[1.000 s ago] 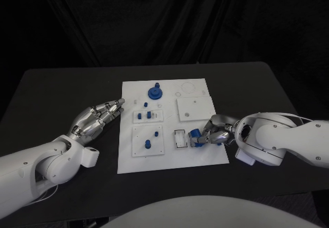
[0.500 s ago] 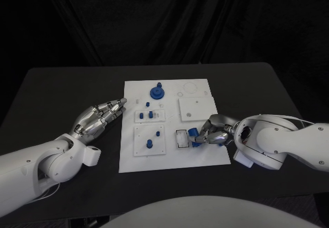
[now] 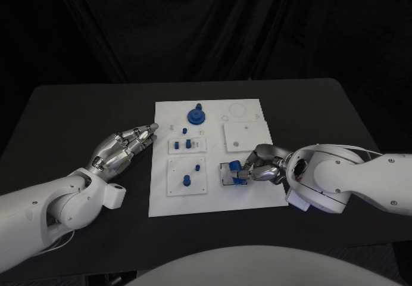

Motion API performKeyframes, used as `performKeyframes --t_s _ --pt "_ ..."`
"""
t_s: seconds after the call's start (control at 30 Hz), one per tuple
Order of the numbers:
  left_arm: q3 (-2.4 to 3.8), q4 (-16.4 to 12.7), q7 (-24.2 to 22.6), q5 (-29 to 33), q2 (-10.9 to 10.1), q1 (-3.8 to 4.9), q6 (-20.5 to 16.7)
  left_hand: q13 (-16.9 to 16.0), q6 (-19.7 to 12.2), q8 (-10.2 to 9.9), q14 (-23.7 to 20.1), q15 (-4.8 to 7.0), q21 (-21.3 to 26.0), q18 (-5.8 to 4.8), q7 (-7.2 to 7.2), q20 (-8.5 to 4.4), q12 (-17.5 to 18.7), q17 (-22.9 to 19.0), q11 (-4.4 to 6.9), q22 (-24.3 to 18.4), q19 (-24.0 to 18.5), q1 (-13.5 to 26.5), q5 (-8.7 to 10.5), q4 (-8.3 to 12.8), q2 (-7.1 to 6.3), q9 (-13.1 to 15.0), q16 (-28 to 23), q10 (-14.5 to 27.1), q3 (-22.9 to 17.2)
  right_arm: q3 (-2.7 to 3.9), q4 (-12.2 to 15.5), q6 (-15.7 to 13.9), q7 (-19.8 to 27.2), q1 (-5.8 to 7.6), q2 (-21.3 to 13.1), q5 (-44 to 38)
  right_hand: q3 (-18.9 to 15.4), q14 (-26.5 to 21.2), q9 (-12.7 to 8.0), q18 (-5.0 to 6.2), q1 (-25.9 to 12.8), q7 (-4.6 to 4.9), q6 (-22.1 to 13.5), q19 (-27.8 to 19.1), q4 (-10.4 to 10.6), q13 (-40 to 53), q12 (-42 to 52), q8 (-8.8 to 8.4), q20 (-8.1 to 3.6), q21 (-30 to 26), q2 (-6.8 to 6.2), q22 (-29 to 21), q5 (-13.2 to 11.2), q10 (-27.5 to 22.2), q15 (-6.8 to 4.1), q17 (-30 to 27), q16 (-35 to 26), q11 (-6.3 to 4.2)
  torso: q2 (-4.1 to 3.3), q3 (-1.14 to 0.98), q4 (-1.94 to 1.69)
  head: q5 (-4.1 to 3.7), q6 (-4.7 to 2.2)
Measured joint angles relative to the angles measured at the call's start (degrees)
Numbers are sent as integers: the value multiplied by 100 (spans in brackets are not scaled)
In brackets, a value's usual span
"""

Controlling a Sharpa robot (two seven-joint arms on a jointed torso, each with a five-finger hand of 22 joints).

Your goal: Assemble the parts on the task board

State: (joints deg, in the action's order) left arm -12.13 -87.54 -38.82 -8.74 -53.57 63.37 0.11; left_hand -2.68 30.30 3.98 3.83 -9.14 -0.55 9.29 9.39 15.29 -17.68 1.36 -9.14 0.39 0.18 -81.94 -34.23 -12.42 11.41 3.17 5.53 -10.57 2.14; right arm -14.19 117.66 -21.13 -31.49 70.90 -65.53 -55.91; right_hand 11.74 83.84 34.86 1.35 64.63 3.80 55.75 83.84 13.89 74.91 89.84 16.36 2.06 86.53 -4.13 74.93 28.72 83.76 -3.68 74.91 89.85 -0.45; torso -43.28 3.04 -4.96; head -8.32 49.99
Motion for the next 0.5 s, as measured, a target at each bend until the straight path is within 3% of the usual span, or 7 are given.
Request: performKeyframes --t_s 0.17,0.23,0.3,0.37,0.5 --pt "0 1 0 0 -1 0 6 0 -20 0 19 -19 0 1 -20 39 0 5 0 0 -2 -17 -17 10 17 0 23 0 -38 0 -33 -2 -1 0 68 82 27 0 -28 0 -143 5 -63 0 23 0 0 5 0 -8 -8 0 -171 0 0 0 0 0 0 0 0 5 0" --pt "0 2 0 0 -1 0 8 0 -20 0 19 -19 0 0 -20 39 0 7 0 0 -2 -23 -17 17 23 0 23 0 -44 0 -46 -2 -1 0 89 102 287 0 -51 0 -279 25 -103 13 -223 0 0 16 13 -33 -109 0 -227 14 0 0 0 13 0 0 0 9 0" --pt "0 4 0 0 -1 -1 11 0 -20 0 30 -30 0 0 -20 43 0 7 0 0 2 -23 -17 17 23 0 23 0 -44 0 -57 1 -1 0 112 124 293 0 -61 0 -335 31 -109 21 -242 0 0 17 21 -33 -145 -1 -308 20 0 0 0 20 0 0 1 13 0" --pt "0 6 0 0 -1 -1 13 0 -20 0 39 -39 0 0 -20 59 0 7 0 0 18 -23 -17 17 23 0 23 0 -44 0 -69 5 -1 0 128 140 114 -1 -74 0 -482 15 -173 21 -131 -1 0 51 21 -64 -159 -1 -711 37 -1 0 0 4 1 0 1 13 0" --pt "0 9 -1 0 1 -3 18 0 -20 0 52 -51 0 0 -20 59 0 12 0 0 18 -23 -17 18 23 0 52 0 -76 0 -93 7 -1 0 143 163 -158 -1 -137 0 -592 20 -204 14 118 -1 0 49 28 -89 -148 -1 -1268 16 -1 0 0 25 1 0 1 16 0"
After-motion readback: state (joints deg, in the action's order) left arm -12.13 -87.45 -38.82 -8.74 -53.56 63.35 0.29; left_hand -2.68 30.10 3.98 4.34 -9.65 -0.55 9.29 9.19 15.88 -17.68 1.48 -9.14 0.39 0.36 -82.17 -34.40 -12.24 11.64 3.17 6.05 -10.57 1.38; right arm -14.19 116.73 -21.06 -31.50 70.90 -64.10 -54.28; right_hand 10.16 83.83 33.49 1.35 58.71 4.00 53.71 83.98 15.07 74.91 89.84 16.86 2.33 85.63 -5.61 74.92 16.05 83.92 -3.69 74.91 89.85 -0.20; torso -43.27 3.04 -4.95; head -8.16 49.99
